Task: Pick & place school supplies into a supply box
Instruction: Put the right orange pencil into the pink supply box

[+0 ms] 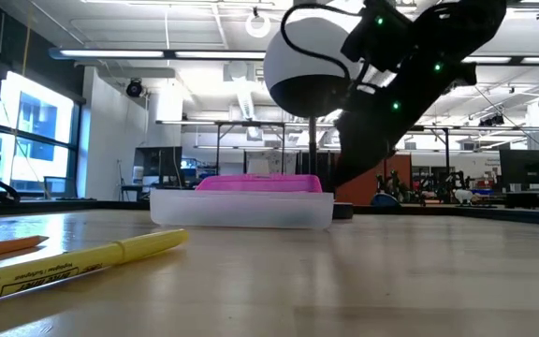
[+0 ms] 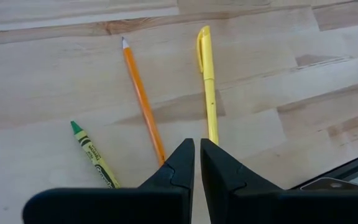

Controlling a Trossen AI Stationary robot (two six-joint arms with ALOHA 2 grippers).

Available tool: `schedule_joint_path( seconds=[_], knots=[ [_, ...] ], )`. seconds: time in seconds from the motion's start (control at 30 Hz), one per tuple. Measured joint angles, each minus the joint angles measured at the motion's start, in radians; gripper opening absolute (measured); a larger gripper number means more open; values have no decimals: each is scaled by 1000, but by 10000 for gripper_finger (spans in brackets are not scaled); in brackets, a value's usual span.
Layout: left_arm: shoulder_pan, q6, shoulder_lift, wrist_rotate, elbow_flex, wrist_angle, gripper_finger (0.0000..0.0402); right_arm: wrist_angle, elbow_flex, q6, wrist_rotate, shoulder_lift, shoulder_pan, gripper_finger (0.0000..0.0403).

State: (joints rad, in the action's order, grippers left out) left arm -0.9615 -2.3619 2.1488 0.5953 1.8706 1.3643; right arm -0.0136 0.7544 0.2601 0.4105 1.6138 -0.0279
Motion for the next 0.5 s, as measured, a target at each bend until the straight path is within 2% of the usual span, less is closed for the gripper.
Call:
schedule_joint_path(
  seconds=[0.5],
  knots=[
    [0, 3, 0, 26, 0, 0, 60, 4, 0, -5, -6, -12, -7, 83]
  ],
)
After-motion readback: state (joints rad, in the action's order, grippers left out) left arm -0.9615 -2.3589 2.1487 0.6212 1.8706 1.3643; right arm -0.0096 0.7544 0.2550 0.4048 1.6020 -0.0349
